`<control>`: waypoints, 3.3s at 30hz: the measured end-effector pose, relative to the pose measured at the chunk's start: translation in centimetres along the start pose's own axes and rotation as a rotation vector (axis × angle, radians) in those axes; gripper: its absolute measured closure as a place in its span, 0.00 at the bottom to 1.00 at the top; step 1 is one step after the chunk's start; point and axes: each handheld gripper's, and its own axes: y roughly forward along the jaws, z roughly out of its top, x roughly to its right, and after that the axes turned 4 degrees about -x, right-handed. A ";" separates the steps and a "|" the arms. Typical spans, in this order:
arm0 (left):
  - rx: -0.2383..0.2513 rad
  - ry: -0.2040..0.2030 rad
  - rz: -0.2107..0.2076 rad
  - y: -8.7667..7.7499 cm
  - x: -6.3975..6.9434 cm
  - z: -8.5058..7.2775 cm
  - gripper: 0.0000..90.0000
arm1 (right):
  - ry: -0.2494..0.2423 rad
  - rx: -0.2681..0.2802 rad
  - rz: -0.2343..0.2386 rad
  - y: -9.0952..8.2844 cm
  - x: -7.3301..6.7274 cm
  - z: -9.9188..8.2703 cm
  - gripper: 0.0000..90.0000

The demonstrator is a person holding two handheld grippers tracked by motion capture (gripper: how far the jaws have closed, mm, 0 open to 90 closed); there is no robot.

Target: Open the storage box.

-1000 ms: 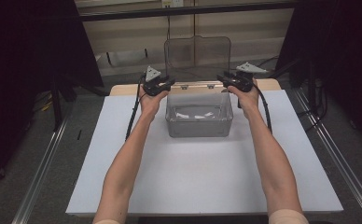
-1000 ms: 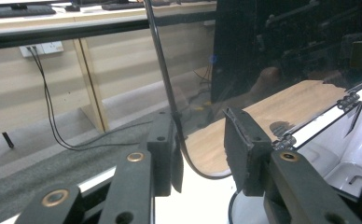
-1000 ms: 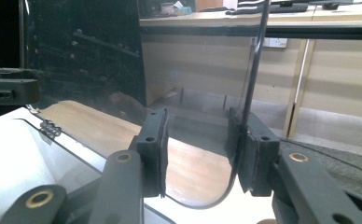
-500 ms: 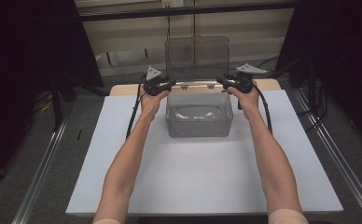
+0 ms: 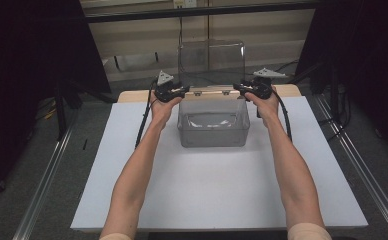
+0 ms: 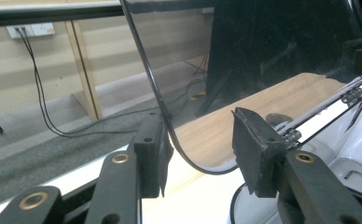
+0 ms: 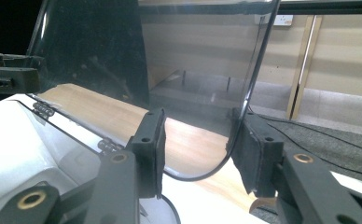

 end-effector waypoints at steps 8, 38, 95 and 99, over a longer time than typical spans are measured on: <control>-0.014 -0.024 -0.007 0.2 -0.1 -0.1 0.58 | 0.015 -0.010 0.017 0.1 0.2 -0.4 0.60; -0.052 -0.072 0.020 0.6 -0.2 -0.5 0.56 | 0.111 -0.063 -0.019 0.6 0.2 -0.7 0.60; 0.145 -0.007 0.083 -11.8 4.8 -3.5 0.03 | -0.041 0.079 -0.209 -9.4 -6.2 -2.8 0.03; 0.155 -0.020 0.067 -13.2 5.4 -4.0 0.03 | -0.047 0.079 -0.208 -10.3 -6.8 -3.4 0.03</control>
